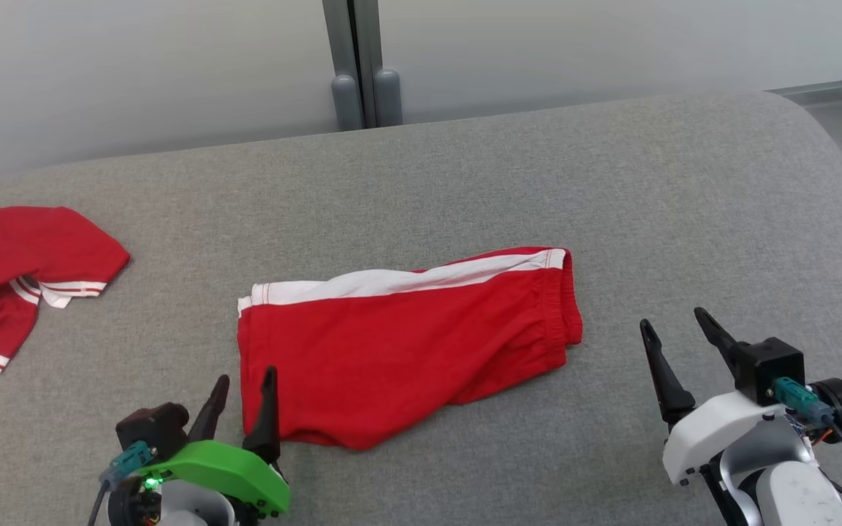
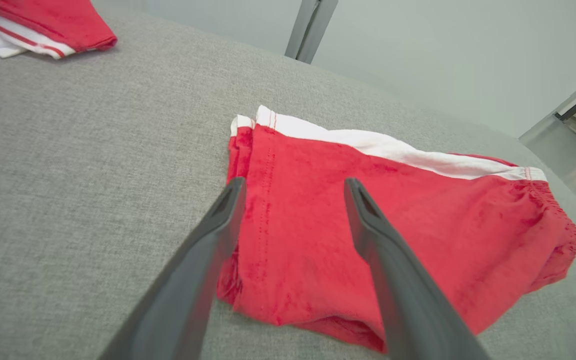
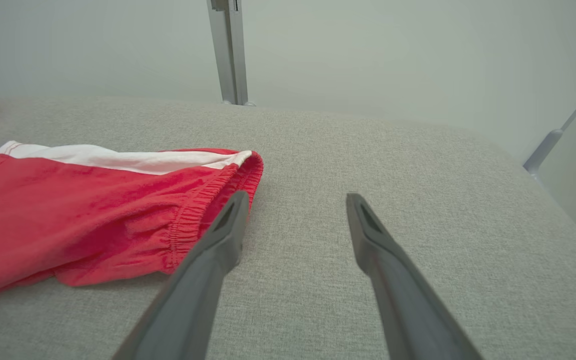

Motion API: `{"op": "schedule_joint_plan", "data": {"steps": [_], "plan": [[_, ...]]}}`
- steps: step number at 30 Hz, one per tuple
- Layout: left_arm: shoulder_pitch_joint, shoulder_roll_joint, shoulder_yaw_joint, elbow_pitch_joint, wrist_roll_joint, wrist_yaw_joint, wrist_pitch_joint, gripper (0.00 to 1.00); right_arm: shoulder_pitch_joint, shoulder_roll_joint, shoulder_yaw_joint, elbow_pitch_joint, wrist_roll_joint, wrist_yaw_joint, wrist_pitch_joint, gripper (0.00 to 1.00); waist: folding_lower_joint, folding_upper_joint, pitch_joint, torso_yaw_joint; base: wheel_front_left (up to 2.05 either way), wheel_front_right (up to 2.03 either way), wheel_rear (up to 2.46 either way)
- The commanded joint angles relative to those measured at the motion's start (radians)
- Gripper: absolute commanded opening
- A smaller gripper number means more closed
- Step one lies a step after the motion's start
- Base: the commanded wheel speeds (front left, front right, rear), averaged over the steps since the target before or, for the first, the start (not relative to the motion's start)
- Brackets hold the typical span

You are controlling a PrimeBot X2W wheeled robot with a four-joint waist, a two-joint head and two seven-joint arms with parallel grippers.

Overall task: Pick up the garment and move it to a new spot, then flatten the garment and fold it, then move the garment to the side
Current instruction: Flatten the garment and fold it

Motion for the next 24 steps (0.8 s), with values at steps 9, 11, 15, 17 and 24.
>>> {"op": "schedule_joint_plan", "data": {"steps": [9, 11, 15, 17, 24], "plan": [[0.066, -0.007, 0.132, -0.146, 0.137, 0.023, -0.016, 1.00, -0.088, -0.003, 0.046, 0.043, 0.024, -0.001, 0.091, 1.00, 0.0000, -0.0001, 0.002, 0.029, 0.00, 0.00, 0.00], [0.079, -0.020, 0.162, -0.170, 0.162, 0.020, -0.016, 1.00, -0.116, -0.003, 0.057, 0.064, 0.019, -0.001, 0.119, 1.00, 0.0000, -0.0001, 0.004, 0.045, 0.00, 0.00, 0.00], [0.110, -0.045, 0.193, -0.185, 0.205, 0.006, -0.017, 1.00, -0.172, -0.003, 0.078, 0.125, 0.013, -0.001, 0.166, 1.00, 0.0000, -0.0001, 0.010, 0.081, 0.00, 0.00, 0.00], [0.121, -0.056, 0.201, -0.186, 0.225, -0.001, -0.017, 1.00, -0.196, -0.004, 0.080, 0.163, 0.009, -0.001, 0.182, 1.00, 0.0000, -0.0001, 0.013, 0.100, 0.00, 0.00, 0.00], [0.152, -0.094, 0.249, -0.181, 0.262, -0.026, -0.016, 1.00, -0.226, -0.003, 0.039, 0.335, -0.006, -0.001, 0.211, 1.00, 0.0000, -0.0001, 0.016, 0.165, 0.00, 0.00, 0.00]]}}
